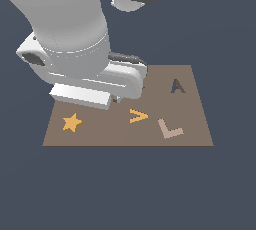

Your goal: Insert a designated object into the corresponding slot on a board.

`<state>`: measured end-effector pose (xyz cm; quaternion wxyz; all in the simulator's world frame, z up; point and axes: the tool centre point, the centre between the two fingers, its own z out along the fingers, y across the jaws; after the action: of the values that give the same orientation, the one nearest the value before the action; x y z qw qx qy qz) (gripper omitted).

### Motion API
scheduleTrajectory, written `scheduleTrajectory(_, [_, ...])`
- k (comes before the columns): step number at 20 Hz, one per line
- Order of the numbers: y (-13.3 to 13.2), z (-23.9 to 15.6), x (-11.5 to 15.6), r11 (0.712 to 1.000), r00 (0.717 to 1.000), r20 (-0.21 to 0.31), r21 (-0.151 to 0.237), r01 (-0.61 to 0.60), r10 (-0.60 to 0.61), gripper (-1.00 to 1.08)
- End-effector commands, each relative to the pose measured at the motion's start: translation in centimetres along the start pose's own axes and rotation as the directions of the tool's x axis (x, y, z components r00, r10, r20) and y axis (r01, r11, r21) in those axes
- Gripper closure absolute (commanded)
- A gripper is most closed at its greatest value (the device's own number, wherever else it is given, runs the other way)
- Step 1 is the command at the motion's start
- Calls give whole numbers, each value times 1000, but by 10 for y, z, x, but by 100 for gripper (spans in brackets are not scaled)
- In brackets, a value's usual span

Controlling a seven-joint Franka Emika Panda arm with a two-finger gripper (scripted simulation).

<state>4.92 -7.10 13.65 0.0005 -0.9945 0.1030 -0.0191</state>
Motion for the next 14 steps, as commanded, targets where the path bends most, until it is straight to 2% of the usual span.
scheduleTrajectory(1, [15, 16, 11, 999, 999, 7, -3, -50, 50, -92])
scheduleTrajectory(8, [54, 58, 37, 984, 984, 23, -10, -178, 179, -92])
scheduleTrajectory(14, [76, 79, 47, 970, 969, 31, -13, -244, 244, -92])
